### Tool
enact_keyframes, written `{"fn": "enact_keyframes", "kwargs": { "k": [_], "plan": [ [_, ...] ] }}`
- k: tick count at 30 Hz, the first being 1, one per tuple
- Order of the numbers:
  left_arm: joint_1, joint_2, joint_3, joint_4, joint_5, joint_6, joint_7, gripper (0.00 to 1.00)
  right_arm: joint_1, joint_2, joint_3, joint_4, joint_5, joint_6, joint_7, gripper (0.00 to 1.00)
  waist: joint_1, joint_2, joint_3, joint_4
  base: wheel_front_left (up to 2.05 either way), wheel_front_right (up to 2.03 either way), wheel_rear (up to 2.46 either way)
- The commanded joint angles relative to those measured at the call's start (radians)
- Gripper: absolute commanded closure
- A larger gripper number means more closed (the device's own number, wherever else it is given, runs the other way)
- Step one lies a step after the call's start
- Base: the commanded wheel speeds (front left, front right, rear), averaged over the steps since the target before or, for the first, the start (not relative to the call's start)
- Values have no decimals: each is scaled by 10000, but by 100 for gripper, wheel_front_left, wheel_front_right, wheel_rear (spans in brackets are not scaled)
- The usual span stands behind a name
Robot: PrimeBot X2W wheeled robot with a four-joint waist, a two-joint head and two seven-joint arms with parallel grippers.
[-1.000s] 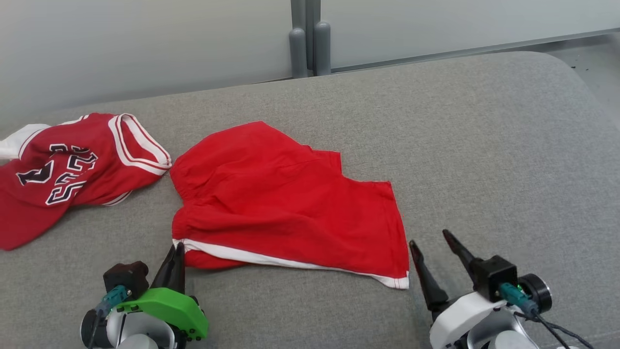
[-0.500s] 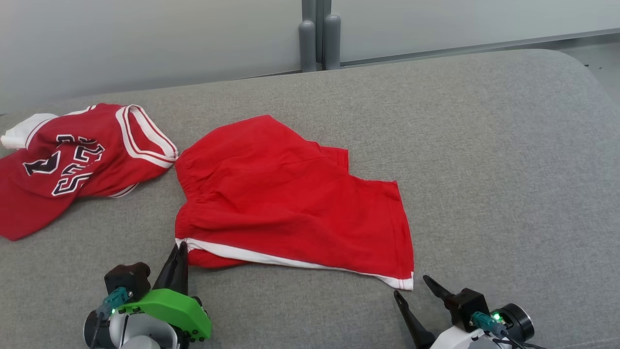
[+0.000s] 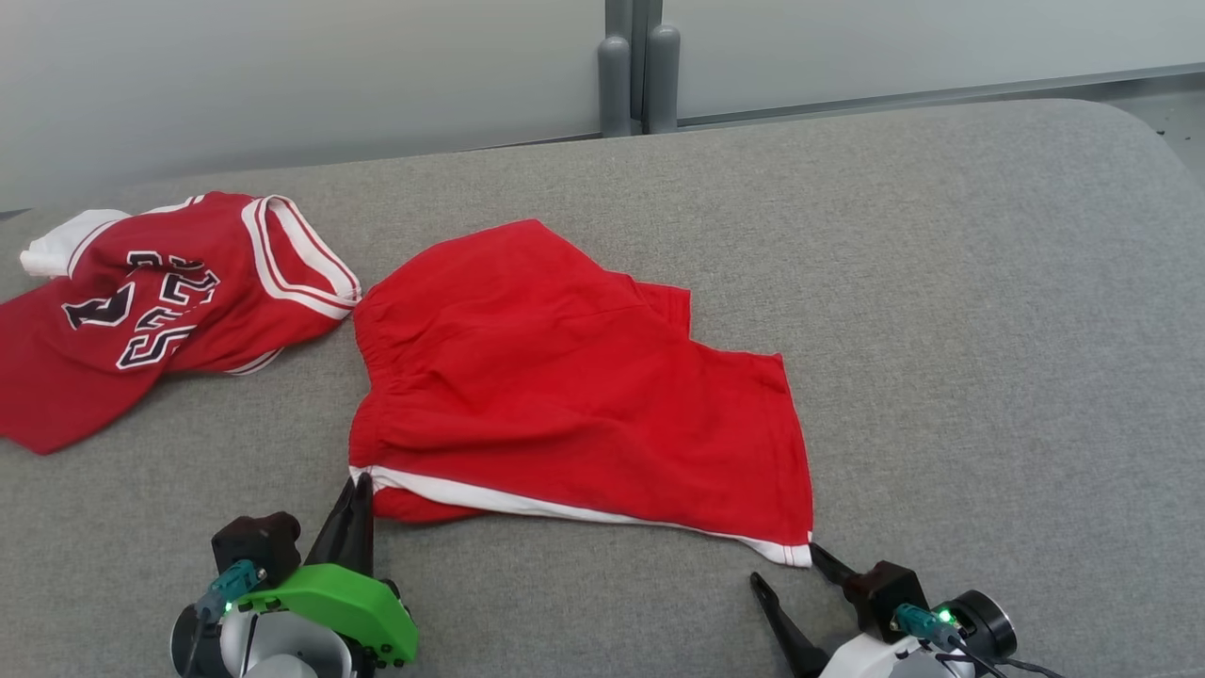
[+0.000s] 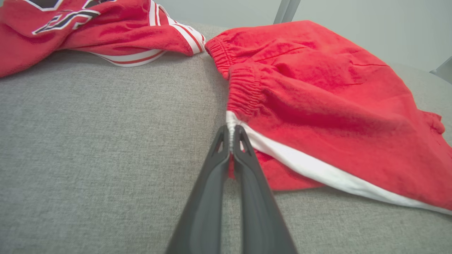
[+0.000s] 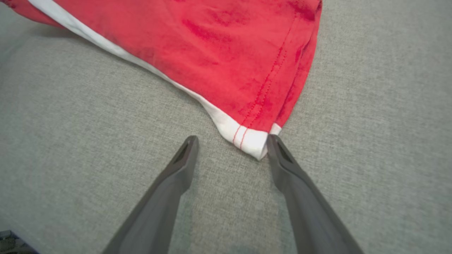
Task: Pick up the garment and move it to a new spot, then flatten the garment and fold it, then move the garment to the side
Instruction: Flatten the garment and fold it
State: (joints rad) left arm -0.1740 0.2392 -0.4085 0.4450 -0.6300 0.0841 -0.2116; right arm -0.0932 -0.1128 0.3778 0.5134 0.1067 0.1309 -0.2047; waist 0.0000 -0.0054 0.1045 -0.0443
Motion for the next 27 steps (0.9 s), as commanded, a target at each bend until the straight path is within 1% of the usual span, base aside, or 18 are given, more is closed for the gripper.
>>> {"fn": "enact_keyframes", "kwargs": {
  "k": [1,3,4,5,7,9,10,15,16,17,18,24,27],
  "plan": [
    [110,46,12,-7,-38,55,25,100,-94,-6,36,57,52,-3,-68,0,0,54,-5,8,0,0,0],
    [127,55,-1,-5,-49,61,24,100,-166,11,84,174,75,-3,-148,0,0,54,-23,14,0,0,0],
    [139,64,-6,-3,-59,67,24,100,-191,21,114,225,86,-3,-181,2,0,54,-33,10,0,0,0],
    [152,73,-9,-3,-69,59,24,100,-218,35,154,272,99,-3,-199,7,0,54,-41,3,0,0,0],
    [169,90,-26,9,-85,44,30,100,-309,51,252,363,133,-3,-266,21,0,54,-66,-8,0,0,0],
    [173,98,-34,14,-112,37,35,100,-399,72,331,455,147,-3,-302,44,0,54,-87,-19,0,0,0],
    [172,101,-38,17,-126,37,36,100,-429,87,359,500,152,-3,-335,52,0,54,-99,-27,0,0,0],
    [188,113,-70,11,-147,45,24,100,-655,124,378,708,125,-3,-451,68,0,54,-137,-41,0,0,0],
    [180,111,-80,15,-154,53,26,100,-738,135,357,796,99,-3,-480,85,0,54,-150,-40,0,0,0],
    [179,108,-81,16,-167,59,26,100,-776,137,346,843,87,-3,-500,96,0,54,-157,-39,0,0,0],
    [182,104,-81,18,-188,67,24,100,-813,141,328,895,71,-3,-512,100,0,54,-163,-40,0,0,0],
    [206,99,-79,49,-244,89,9,100,-1001,94,263,1370,-31,-3,-530,100,0,54,-218,-38,0,0,0],
    [203,81,-38,-28,-292,66,-63,100,-1073,113,125,1347,172,-3,-569,100,0,54,-279,-41,0,0,0]
  ]
}}
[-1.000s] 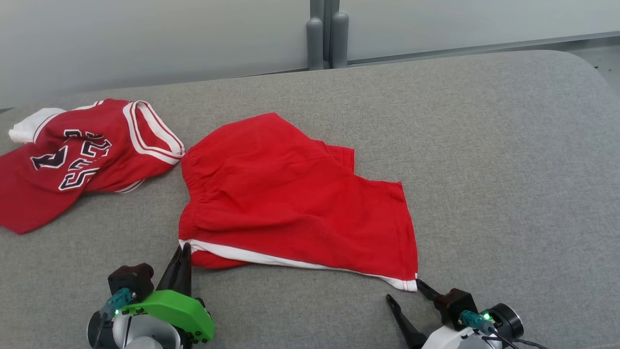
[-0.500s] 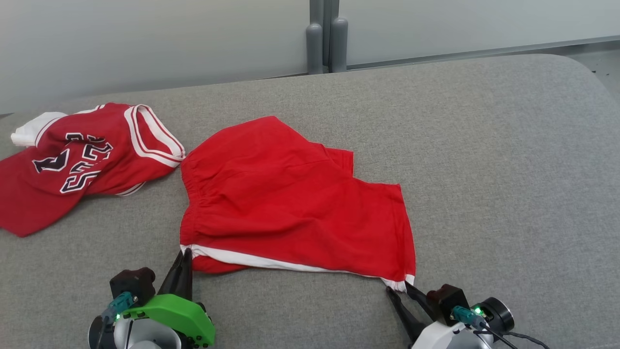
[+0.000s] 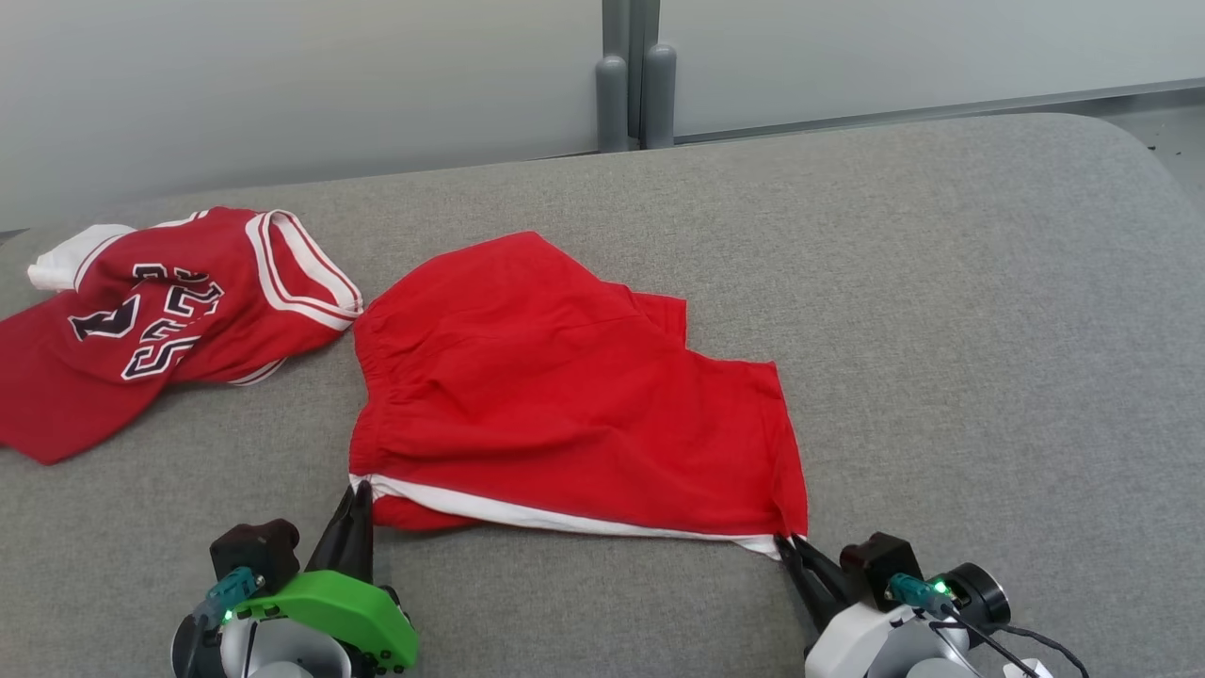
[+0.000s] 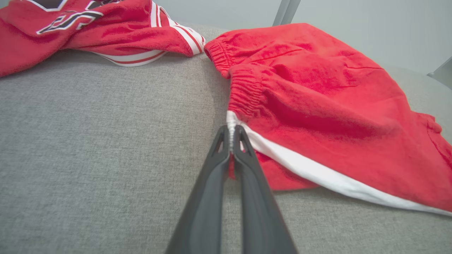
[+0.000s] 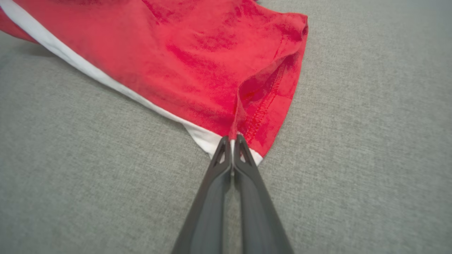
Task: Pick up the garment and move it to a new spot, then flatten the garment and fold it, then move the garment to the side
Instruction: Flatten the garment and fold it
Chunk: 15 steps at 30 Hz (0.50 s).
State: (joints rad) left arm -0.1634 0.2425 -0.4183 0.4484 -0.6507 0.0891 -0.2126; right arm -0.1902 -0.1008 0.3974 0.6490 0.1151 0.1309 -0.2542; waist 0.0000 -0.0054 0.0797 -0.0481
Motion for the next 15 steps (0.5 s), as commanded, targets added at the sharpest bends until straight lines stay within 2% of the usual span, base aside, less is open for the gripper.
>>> {"fn": "enact_keyframes", "kwargs": {
  "k": [1,6,11,15],
  "plan": [
    [94,41,87,-105,-118,6,-94,100,-148,-6,-121,-80,156,-3,-73,100,0,54,-56,-10,0,0,0],
    [58,42,235,-475,-186,-48,-214,100,-218,5,-455,-762,868,-3,-111,100,0,54,-232,-67,0,0,0],
    [-32,70,354,-1107,-236,-69,-286,100,-308,-244,-469,-1877,1753,-3,-79,100,0,54,-467,-148,0,0,0],
    [-180,20,488,-1810,-374,-89,-335,100,-423,-680,-598,-2946,2316,-3,234,100,0,54,-674,-184,0,0,0]
  ]
}}
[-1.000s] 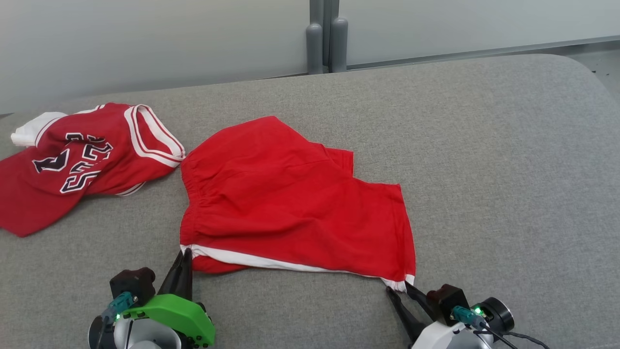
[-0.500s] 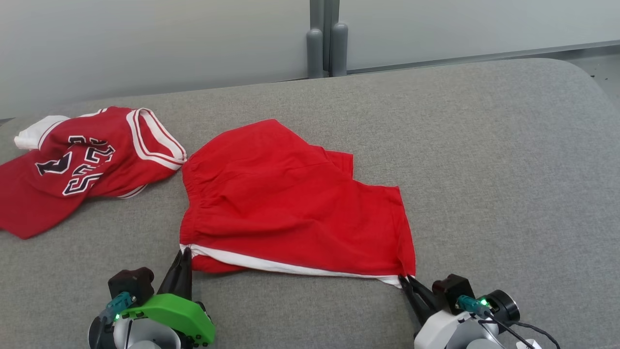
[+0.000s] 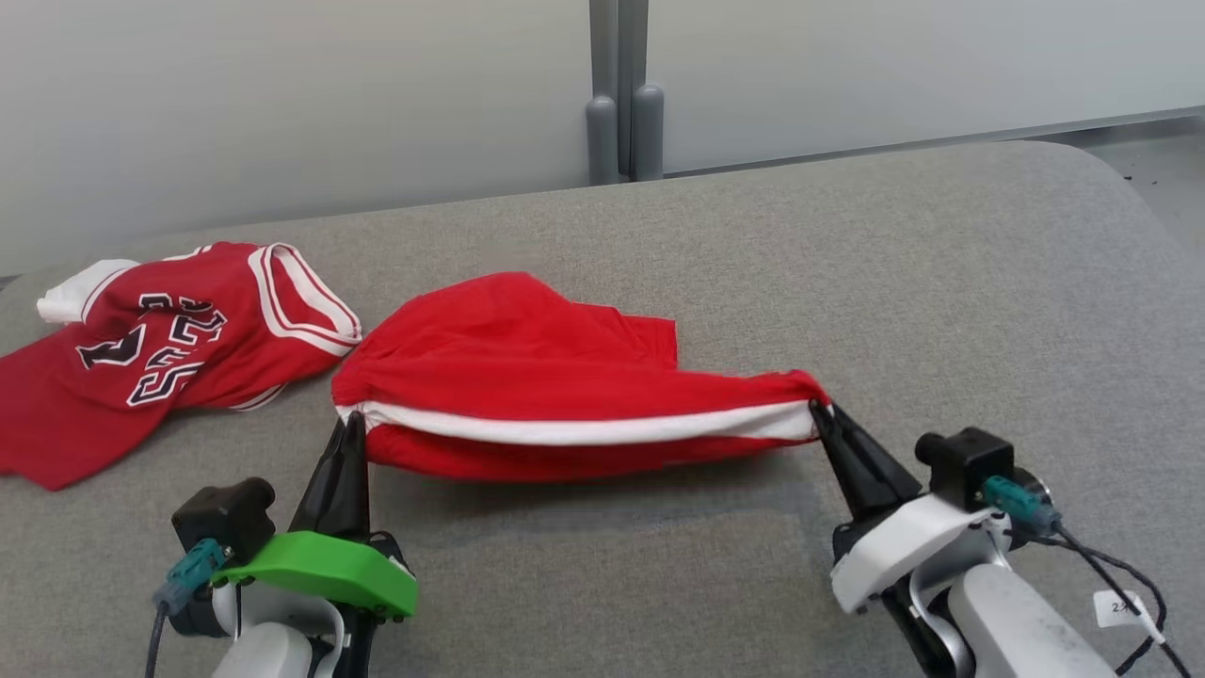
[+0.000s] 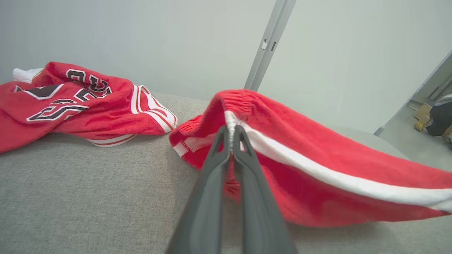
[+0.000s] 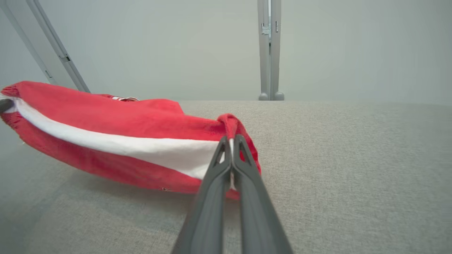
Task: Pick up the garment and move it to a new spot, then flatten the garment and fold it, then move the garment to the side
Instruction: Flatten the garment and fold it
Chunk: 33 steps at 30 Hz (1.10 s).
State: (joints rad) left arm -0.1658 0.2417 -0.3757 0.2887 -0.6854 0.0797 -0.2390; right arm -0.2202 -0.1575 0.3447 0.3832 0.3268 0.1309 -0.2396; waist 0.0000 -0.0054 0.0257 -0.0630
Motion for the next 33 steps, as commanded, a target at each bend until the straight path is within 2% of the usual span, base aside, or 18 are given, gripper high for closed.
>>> {"fn": "enact_keyframes", "kwargs": {
  "k": [1,4,15,24,28,33],
  "plan": [
    [-177,40,93,-398,-68,4,-74,100,-126,-200,-109,-563,293,-1,198,100,0,54,-184,-43,0,0,0],
    [-168,91,123,-806,-95,33,-30,100,-110,-383,-251,-1132,499,-1,422,100,0,54,-291,-58,0,0,0],
    [-147,718,297,-3796,-182,268,742,100,501,-1008,-1430,-4802,1521,-3,1946,100,0,54,-539,-68,0,0,0],
    [-864,1397,458,-6409,-5,618,1869,100,814,-706,-2511,-7445,2296,-1,3086,100,0,54,-391,-43,0,0,0],
    [-1470,1678,425,-6559,76,612,2495,100,353,-662,-2568,-7737,2573,-1,3530,100,0,54,-41,-59,0,0,0],
    [-2783,1684,262,-5701,-133,259,3135,100,-1057,-520,-2355,-6767,3182,-1,3880,100,0,54,714,-203,0,0,0]
  ]
}}
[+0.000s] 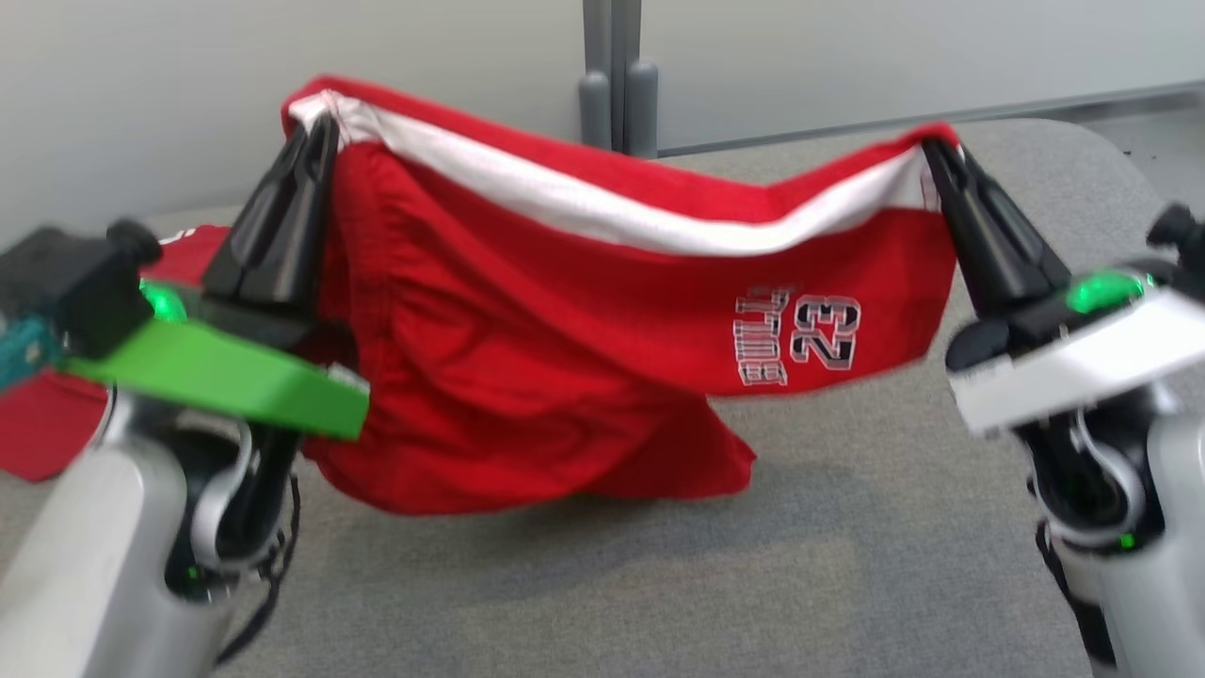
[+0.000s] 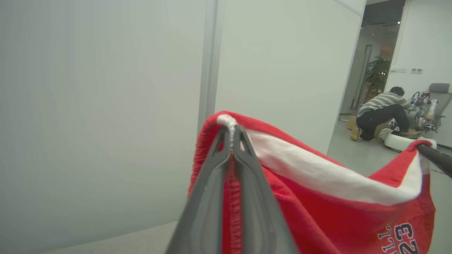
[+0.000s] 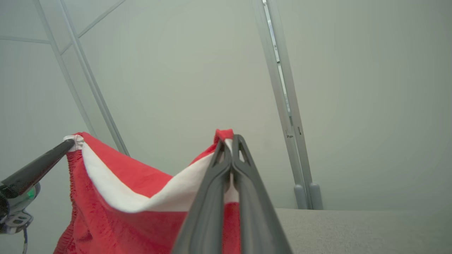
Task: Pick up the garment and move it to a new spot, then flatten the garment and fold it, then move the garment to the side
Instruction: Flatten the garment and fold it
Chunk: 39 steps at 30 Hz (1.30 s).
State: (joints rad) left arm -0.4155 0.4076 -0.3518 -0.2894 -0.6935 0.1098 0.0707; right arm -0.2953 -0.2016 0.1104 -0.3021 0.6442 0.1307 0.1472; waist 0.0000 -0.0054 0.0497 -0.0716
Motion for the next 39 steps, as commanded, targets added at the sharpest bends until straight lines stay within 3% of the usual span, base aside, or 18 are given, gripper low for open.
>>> {"fn": "enact_keyframes", "kwargs": {
  "k": [1,9,13,18,23,29,34,39],
  "plan": [
    [-674,36,-47,392,-62,-169,201,100,-738,-63,131,407,126,2,113,100,0,54,640,-158,0,0,0],
    [-4832,-112,-326,4180,245,-1012,1220,100,-5529,496,264,4252,283,2,-190,100,0,54,2029,-734,0,0,0],
    [-7106,-382,-272,5890,858,-1206,499,100,-7787,856,59,6113,-205,2,-1131,100,0,54,2419,-1030,0,0,0],
    [-8377,-583,-299,7147,1196,-1512,-391,100,-8868,1055,310,6883,-32,2,-1851,100,0,54,2717,-1295,0,0,0],
    [-7890,-533,-649,8510,1126,-1981,-738,100,-8085,996,1254,7203,338,2,-2158,100,0,54,3052,-1403,0,0,0],
    [-6052,-463,-1387,9287,583,-2343,-882,100,-5791,682,2335,7297,1320,2,-2446,100,0,54,3308,-1301,0,0,0],
    [-4057,-18,-2249,8718,-417,-2399,-1207,100,-3798,460,2853,7533,2302,2,-2823,100,0,54,3252,-1166,0,0,0],
    [-2852,455,-2574,7966,-909,-2401,-1772,100,-2934,208,3121,7433,2871,2,-3222,100,0,54,3044,-1030,0,0,0]
  ]
}}
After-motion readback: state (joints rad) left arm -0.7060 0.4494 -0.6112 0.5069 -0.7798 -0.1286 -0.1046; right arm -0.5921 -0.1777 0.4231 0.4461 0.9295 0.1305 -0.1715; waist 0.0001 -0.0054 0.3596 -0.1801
